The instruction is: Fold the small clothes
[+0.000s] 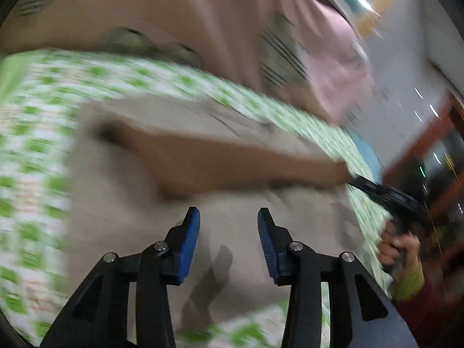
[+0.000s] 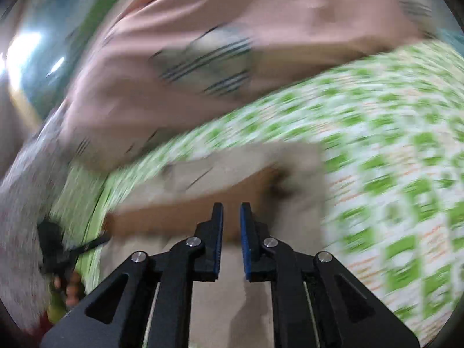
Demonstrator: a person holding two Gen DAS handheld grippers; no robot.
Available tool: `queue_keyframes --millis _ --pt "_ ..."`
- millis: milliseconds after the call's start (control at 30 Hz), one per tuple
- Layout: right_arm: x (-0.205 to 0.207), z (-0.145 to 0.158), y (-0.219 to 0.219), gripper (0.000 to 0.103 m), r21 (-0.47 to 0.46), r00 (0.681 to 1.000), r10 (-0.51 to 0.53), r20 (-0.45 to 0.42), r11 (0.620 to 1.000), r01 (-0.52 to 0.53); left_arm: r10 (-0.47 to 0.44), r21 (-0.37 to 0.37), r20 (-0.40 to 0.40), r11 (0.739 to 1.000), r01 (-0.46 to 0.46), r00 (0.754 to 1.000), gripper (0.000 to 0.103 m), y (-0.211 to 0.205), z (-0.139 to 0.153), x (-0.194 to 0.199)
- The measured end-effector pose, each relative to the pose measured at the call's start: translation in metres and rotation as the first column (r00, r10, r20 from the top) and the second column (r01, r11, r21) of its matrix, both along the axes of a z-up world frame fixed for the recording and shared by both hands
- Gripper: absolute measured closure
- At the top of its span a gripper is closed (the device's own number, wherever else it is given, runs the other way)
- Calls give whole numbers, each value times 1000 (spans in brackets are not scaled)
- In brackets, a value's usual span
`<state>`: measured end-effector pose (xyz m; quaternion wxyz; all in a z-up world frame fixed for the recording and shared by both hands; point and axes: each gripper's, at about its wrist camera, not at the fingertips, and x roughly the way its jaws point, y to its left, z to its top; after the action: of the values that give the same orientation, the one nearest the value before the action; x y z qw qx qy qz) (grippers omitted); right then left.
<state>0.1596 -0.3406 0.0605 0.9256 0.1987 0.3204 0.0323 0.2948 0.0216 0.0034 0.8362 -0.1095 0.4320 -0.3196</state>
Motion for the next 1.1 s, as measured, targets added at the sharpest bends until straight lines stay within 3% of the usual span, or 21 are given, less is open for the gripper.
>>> queue_keyframes --millis 67,133,200,267,300,367,433,500,600,833,900,1000,1100 --pt "17 -23 46 90 -98 975 159 -158 980 -175 -79 86 -30 993 82 996 61 -34 -16 1" --pt "34 -48 71 90 -193 936 212 -282 943 -272 -89 199 -31 975 93 996 65 -50 -28 15" --pt "48 -54 66 91 -228 934 208 -290 933 -279 -84 189 -53 978 92 995 75 -46 -31 40" --pt "62 -42 42 91 -189 954 169 -246 957 -218 -32 161 -30 986 37 999 77 -30 -22 70" --pt "71 -30 17 91 -211 975 51 -214 973 -97 27 186 -2 982 -26 1000 75 -21 -17 82" --pt "80 -14 -20 91 -185 982 -93 -167 981 61 179 209 28 961 -181 983 70 6 -8 113" --pt "79 -2 -61 91 -42 973 -200 -112 980 196 267 121 6 956 -266 964 70 35 -3 130" --pt "70 5 -77 90 -7 957 -275 -90 961 276 339 56 -19 940 -337 941 68 59 -2 133" --pt "50 7 -72 90 16 962 -265 -60 964 266 386 20 -10 923 -385 923 59 79 -3 112" --pt "5 -6 -16 90 34 987 -148 -69 988 151 362 -61 -72 929 -366 929 59 84 -23 15" --pt "-7 -11 1 90 38 990 -117 -82 992 120 359 -97 -91 925 -368 929 54 85 -25 -15" --pt "-28 -21 23 90 49 993 -81 -87 995 85 375 -94 -113 918 -386 920 45 78 -33 -53" --pt "-46 -33 45 87 61 993 -60 -106 996 67 383 -88 -154 913 -398 911 44 73 -43 -79"
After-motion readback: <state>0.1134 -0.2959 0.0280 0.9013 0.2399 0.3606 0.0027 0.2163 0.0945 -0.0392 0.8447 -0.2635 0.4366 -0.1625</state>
